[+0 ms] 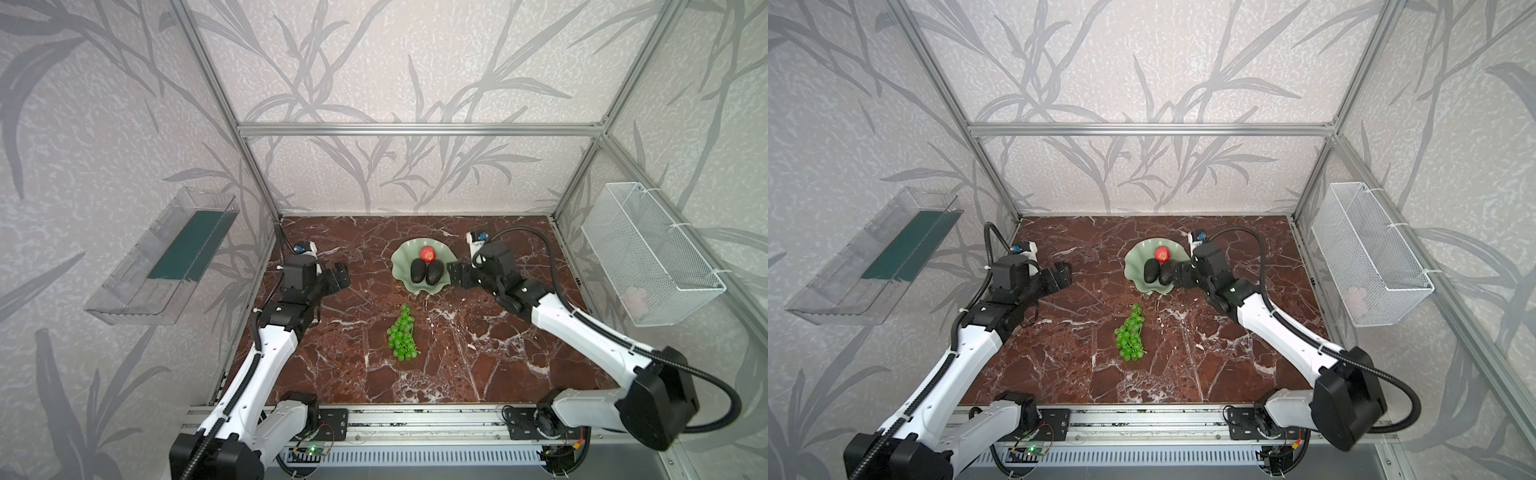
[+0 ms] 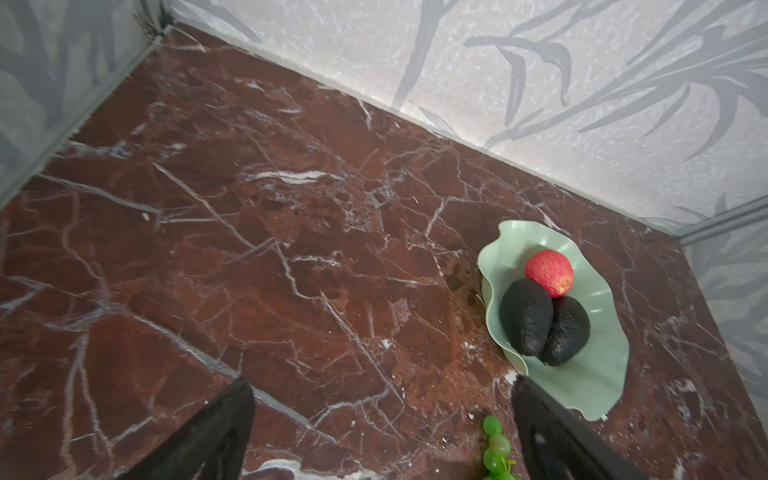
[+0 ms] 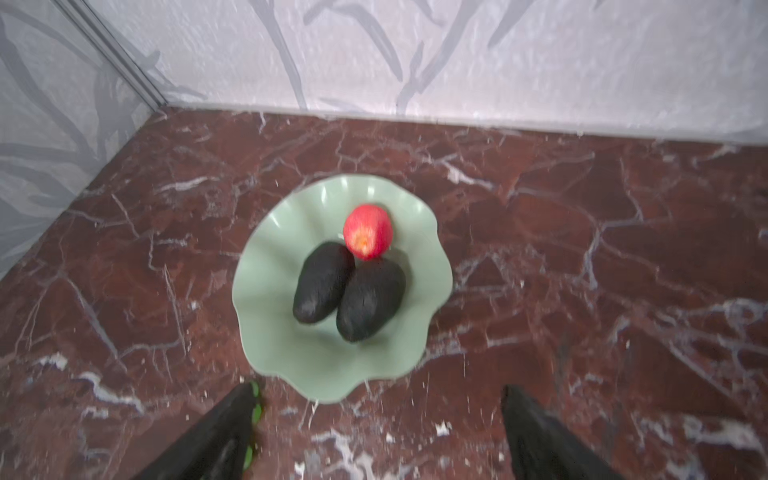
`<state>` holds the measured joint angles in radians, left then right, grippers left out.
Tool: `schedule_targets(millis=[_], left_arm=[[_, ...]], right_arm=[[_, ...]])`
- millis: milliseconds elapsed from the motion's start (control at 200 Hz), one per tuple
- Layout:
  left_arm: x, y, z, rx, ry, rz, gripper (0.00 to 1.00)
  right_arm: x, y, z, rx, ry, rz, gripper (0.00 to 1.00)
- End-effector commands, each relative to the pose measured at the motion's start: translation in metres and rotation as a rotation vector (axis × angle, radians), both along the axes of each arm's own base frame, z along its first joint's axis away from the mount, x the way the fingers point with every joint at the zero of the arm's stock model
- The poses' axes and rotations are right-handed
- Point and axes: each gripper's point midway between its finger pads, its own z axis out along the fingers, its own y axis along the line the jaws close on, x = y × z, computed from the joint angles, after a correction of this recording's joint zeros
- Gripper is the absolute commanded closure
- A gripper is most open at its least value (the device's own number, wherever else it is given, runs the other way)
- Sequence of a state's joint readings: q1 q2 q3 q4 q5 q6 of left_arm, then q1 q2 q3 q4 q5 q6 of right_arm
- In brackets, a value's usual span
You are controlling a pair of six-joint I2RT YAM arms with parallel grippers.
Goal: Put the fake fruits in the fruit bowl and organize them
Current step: 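Lower the apple into the bowl beside the avocados and open the right gripper, then withdraw the right arm while the left gripper reaches down to the green grapes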
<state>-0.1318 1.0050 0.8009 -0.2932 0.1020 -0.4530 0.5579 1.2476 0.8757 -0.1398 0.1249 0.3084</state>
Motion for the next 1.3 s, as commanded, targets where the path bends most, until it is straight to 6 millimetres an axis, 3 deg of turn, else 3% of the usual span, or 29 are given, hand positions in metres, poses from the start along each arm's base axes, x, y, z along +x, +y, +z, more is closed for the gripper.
schedule_targets(millis=[0, 115, 250, 440, 595, 860, 1055, 1294], left_arm=[[-0.009, -0.028, -0.003, -0.041, 0.033, -0.100, 0.04], [-0.028, -0.056, -0.018, 0.028, 0.085, -0.185, 0.04], [-0.053, -0.092, -0.045, 0.019, 0.164, -0.273, 0.04], [-0.083, -0.136, -0.073, 0.082, 0.258, -0.407, 0.05], [-0.104, -0.160, -0.097, 0.130, 0.348, -0.478, 0.05], [-0.113, -0.177, -0.142, 0.208, 0.438, -0.499, 0.05], [-0.106, -0.188, -0.159, 0.200, 0.451, -0.497, 0.04], [-0.094, -0.186, -0.171, 0.236, 0.445, -0.442, 0.04]], right_arm=[[-0.024, -0.004, 0.005, 0.085, -0.023, 0.028, 0.02], [-0.042, -0.019, 0.008, 0.118, -0.064, 0.001, 0.01], [-0.049, -0.031, 0.012, 0.129, -0.102, -0.032, 0.01], [-0.049, -0.029, 0.016, 0.128, -0.118, -0.014, 0.01], [-0.049, -0.027, 0.014, 0.130, -0.111, -0.006, 0.01], [-0.055, -0.033, 0.013, 0.138, -0.119, -0.024, 0.01], [-0.060, -0.039, 0.013, 0.132, -0.123, -0.034, 0.01], [-0.062, -0.042, 0.013, 0.134, -0.127, -0.045, 0.01]])
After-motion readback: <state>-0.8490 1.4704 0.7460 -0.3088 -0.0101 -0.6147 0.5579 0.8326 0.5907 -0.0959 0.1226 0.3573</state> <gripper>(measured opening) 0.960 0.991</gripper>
